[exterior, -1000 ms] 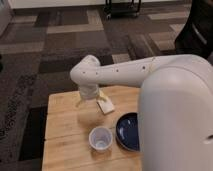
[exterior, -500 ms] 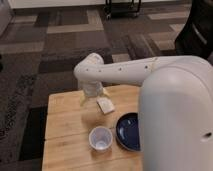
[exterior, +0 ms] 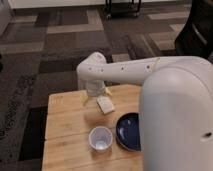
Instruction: Place the white sponge in the ceramic cup
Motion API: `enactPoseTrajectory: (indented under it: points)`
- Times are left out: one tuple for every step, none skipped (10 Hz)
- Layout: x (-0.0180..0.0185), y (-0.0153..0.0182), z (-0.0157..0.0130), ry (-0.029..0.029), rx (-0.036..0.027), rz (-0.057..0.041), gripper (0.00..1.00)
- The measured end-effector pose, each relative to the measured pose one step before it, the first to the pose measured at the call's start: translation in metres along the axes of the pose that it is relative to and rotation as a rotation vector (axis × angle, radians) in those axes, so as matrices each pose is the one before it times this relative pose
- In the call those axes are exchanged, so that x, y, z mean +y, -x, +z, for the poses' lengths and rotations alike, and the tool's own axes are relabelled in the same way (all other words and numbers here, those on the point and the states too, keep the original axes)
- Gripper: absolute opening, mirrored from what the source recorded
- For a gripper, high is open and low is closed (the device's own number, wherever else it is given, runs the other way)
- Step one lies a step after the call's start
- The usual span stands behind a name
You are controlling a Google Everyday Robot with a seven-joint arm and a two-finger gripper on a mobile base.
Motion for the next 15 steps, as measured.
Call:
enactPoseTrajectory:
  points:
    - [-0.00015,0.00009,-0.00005,-0.00038,-0.00036,-0.00006,0.80]
    - [-0.00028,-0.00003,0.00003,-0.00023,-0.00006,0.00025,0.80]
    - [0.00021,0.00007,-0.00004,0.00006,-0.00007,-0.00025,0.80]
    - [-0.00006,-0.00001,0.00006,-0.00017,0.00000,-0.00010,0.80]
    - [-0.00051,0.00030,0.00021,-0.00170,-0.00100,0.00010,0.80]
    - [-0.00152,0.00067,0.00041,-0.00371,-0.00253,0.00001,0.80]
    - [-0.00154,0.00173,0.00202,-0.00126,-0.00560,-0.00322,0.80]
    - [0.00035,0.00201,0.00217,0.00004,-0.00543,-0.01095,0.80]
    - [0.00179,0.00319,0.00355,0.00026,-0.00768,-0.02171,0.80]
    - [0.00128,0.00194,0.00289,0.00159,-0.00385,-0.01342,0.80]
    - [-0.00007,0.00119,0.00298,0.00136,-0.00161,-0.00899,0.80]
    - [-0.00090,0.00061,0.00225,0.00063,0.00007,-0.00377,0.80]
    - [-0.00120,0.00121,0.00328,0.00117,0.00028,-0.00508,0.80]
    - [-0.00138,0.00143,0.00144,0.00161,-0.00249,-0.00172,0.80]
    - [-0.00106,0.00023,0.00110,0.00006,0.00060,-0.00111,0.80]
